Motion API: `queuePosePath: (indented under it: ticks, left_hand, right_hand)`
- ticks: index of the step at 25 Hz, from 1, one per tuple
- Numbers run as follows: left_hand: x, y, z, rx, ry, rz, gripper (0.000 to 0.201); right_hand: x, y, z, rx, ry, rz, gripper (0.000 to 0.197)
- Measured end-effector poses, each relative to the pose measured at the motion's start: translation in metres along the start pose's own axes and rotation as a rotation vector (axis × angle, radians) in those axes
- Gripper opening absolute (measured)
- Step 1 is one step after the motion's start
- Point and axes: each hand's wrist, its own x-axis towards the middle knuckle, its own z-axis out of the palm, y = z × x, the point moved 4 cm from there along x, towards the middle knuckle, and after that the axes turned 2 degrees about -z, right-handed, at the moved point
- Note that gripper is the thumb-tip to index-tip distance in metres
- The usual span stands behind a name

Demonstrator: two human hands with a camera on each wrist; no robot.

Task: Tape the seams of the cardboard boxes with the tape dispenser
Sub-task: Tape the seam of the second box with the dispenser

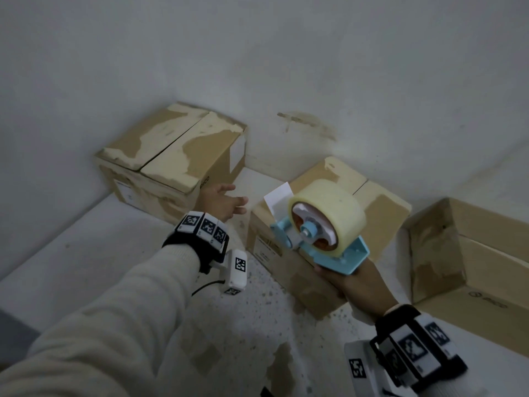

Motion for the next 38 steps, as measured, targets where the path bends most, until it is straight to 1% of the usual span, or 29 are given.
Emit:
queuePosePath:
  ticks: [3,6,8,11,13,14,15,17,18,19,20,21,22,23,24,25,26,27,29,30,33,34,36,38]
  left_hand:
    - [0.001,-0.002,0.002,0.000,0.044,0.009,0.034]
    - [0.004,-0.013,0.002,0.055,0.047,-0.038,0.036]
    - [0.009,-0.022,0.002,0.060,0.002,-0.118,0.032]
    - [0.012,-0.033,0.008,0.040,-0.055,-0.280,0.008]
    - [0.011,-0.035,0.010,0.049,-0.064,-0.376,0.010]
    - [0.010,-0.035,0.011,0.046,-0.077,-0.406,0.008]
    - [0.006,-0.035,0.012,0.055,-0.091,-0.430,0.007]
    - [-0.001,-0.031,0.014,0.120,-0.109,-0.430,0.007]
    - [-0.002,-0.030,0.014,0.189,-0.122,-0.408,0.007]
    - [0.000,-0.031,0.011,0.245,-0.118,-0.365,0.016]
    - [0.002,-0.028,0.008,0.326,-0.083,-0.297,0.028]
    - [0.004,-0.022,0.006,0.399,-0.014,-0.171,0.035]
    - [0.003,-0.014,0.005,0.449,0.038,0.007,0.035]
    - [-0.004,-0.004,0.012,0.507,0.015,0.188,0.033]
    - [-0.012,0.000,0.023,0.590,-0.082,0.325,0.036]
    - [-0.021,-0.001,0.036,0.721,-0.218,0.404,0.043]
    - [-0.031,-0.007,0.045,0.908,-0.311,0.389,0.050]
    - [-0.033,-0.016,0.050,1.089,-0.332,0.376,0.053]
    - [-0.032,-0.024,0.054,1.364,-0.306,0.427,0.061]
    - [-0.035,-0.024,0.054,1.430,-0.293,0.421,0.064]
    - [-0.034,-0.026,0.054,1.533,-0.241,0.351,0.073]
    - [-0.036,-0.027,0.055,1.534,-0.230,0.321,0.080]
    - [-0.041,-0.026,0.058,1.529,-0.205,0.308,0.103]
    - [-0.043,-0.025,0.058,1.538,-0.185,0.291,0.121]
  right_hand:
    - [0.002,0.005,0.001,0.024,0.013,0.024,0.031]
    - [0.002,0.008,0.002,0.012,0.012,0.036,0.030]
    - [0.003,0.009,0.002,0.026,0.024,0.041,0.031]
    - [0.002,0.012,0.003,0.071,0.038,0.049,0.030]
    - [0.001,0.012,0.004,0.076,0.036,0.048,0.027]
    - [0.001,0.012,0.005,0.084,0.039,0.048,0.027]
    - [0.000,0.011,0.005,0.084,0.044,0.049,0.027]
    - [0.000,0.009,0.004,0.055,0.047,0.042,0.024]
    - [-0.001,0.008,0.005,0.039,0.046,0.039,0.023]
    - [-0.001,0.006,0.006,0.027,0.046,0.037,0.023]
    - [-0.001,0.005,0.006,0.023,0.051,0.034,0.025]
    - [-0.001,0.003,0.006,0.021,0.053,0.032,0.028]
    - [-0.002,0.002,0.006,0.014,0.050,0.028,0.030]
    - [-0.002,0.001,0.007,0.003,0.049,0.027,0.030]
    - [-0.003,0.001,0.007,-0.002,0.051,0.029,0.030]
    - [-0.002,0.001,0.007,-0.002,0.054,0.030,0.030]
    - [-0.003,0.001,0.007,-0.002,0.056,0.032,0.029]
    - [-0.004,0.002,0.008,-0.008,0.059,0.033,0.029]
    - [-0.002,0.002,0.006,-0.030,0.059,0.036,0.028]
    - [-0.002,0.002,0.006,-0.040,0.046,0.046,0.028]
    - [-0.009,-0.001,-0.006,-0.066,0.008,0.059,0.026]
    - [-0.018,-0.001,-0.014,-0.098,-0.003,0.064,0.025]
    - [-0.040,0.008,-0.035,-0.156,-0.001,0.110,0.026]
    - [-0.070,0.024,-0.059,-0.164,0.025,0.184,0.022]
